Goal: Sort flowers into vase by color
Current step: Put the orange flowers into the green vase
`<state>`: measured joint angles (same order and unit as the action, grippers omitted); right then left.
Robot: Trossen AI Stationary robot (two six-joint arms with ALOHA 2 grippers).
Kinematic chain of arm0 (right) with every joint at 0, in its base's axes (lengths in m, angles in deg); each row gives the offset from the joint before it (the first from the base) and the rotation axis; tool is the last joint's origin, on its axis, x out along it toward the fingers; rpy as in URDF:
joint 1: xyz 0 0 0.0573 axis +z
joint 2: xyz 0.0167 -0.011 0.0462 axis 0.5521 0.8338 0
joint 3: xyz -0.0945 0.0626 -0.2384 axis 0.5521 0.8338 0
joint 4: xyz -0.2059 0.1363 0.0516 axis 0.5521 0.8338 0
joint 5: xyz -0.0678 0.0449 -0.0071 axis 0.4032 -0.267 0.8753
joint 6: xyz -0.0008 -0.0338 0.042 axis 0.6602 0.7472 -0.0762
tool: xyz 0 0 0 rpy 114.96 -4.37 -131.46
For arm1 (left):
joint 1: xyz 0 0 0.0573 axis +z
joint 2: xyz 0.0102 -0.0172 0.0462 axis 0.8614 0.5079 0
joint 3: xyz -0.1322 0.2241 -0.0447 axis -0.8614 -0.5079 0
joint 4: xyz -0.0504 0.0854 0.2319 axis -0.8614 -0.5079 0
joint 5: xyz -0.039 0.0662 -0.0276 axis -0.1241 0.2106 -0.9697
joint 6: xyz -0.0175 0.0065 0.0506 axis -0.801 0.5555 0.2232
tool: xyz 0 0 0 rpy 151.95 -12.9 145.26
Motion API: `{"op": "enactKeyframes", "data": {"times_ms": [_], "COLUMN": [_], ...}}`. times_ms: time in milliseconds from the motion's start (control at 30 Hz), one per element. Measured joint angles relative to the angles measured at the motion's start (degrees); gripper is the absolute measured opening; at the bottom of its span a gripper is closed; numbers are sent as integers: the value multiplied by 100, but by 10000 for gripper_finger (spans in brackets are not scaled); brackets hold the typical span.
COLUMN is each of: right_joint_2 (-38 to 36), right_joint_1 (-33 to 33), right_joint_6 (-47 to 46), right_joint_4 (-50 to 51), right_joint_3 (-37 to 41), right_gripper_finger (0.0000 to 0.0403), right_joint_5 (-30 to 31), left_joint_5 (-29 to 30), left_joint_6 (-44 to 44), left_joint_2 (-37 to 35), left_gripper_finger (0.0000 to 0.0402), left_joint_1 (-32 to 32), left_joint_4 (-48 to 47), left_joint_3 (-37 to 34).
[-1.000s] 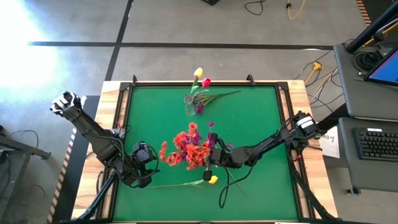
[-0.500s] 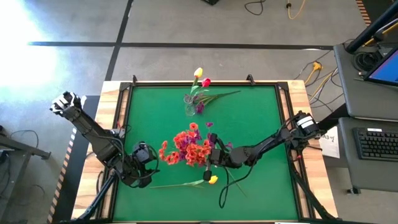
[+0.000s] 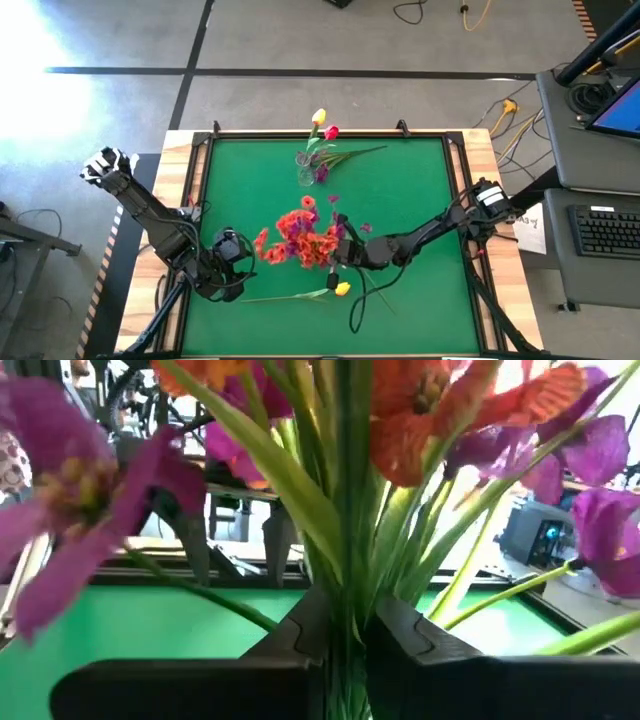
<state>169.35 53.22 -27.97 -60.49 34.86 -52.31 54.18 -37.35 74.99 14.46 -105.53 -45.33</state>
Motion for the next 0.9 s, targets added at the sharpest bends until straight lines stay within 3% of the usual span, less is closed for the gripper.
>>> {"op": "enactKeyframes", "data": {"times_ms": [467,900], "right_joint_2": [-1,-39], "right_joint_1": [-24,42], "right_joint_6": [60,116], "right_joint_4": [175,191], "right_joint_3": [0,11], "right_gripper_finger": [35,160], "right_joint_5": [-4,-1], "left_joint_5": [0,-4], "left_joint_6": [-2,-107], "left_joint_2": [2,2], "left_gripper_finger": [268,268], "left_joint_1": [0,0], "left_joint_4": [1,1], "left_joint_3": [0,0]}}
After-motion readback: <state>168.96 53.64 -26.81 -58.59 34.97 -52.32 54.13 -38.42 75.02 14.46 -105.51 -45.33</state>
